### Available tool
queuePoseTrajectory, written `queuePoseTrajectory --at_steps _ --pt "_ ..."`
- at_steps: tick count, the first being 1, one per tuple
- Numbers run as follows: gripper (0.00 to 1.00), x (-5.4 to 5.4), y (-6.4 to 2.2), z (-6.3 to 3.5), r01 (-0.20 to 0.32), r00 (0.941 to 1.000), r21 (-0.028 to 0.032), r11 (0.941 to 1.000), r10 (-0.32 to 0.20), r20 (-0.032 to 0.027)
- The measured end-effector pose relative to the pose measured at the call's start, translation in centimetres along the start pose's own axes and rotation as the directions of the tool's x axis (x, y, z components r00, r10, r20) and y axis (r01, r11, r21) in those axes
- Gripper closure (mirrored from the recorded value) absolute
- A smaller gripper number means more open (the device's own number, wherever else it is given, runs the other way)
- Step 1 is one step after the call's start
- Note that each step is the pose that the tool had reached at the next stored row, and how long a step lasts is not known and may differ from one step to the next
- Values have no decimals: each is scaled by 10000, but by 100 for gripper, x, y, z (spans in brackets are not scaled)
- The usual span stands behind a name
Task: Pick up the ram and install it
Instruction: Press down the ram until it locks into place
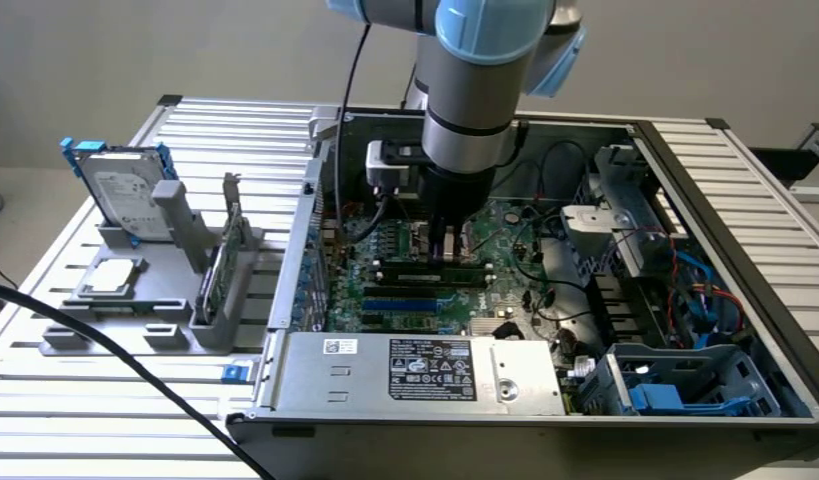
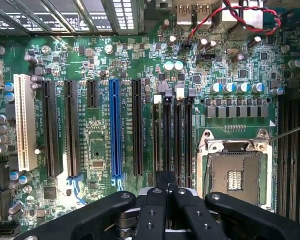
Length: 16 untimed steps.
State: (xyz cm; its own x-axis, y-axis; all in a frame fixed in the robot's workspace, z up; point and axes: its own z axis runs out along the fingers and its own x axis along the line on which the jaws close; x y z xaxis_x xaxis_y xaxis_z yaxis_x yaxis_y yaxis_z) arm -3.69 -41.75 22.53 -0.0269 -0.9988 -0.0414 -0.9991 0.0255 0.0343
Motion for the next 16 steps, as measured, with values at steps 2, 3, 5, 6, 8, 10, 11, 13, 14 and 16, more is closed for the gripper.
queuePoseTrajectory --at_steps 2,3,5,6,8,10,11,13,14,16 --pt "89 -4 2 -56 -2 10000 -20 10000 2 9" --pt "89 -4 4 -94 -3 10000 -31 10000 3 2" --pt "89 -6 7 -168 -3 10000 -42 10000 3 -1" --pt "89 -8 8 -209 -3 10000 -46 10000 3 2" --pt "89 -11 11 -282 -4 10000 -53 10000 4 -2" --pt "89 -12 11 -296 -3 10000 -54 10000 3 1" --pt "89 -12 11 -296 -3 10000 -54 10000 3 2" --pt "89 -12 11 -296 -4 10000 -54 10000 4 3" --pt "89 -12 11 -296 -3 10000 -54 10000 3 3" --pt "89 -12 11 -296 -4 10000 -54 10000 4 2"
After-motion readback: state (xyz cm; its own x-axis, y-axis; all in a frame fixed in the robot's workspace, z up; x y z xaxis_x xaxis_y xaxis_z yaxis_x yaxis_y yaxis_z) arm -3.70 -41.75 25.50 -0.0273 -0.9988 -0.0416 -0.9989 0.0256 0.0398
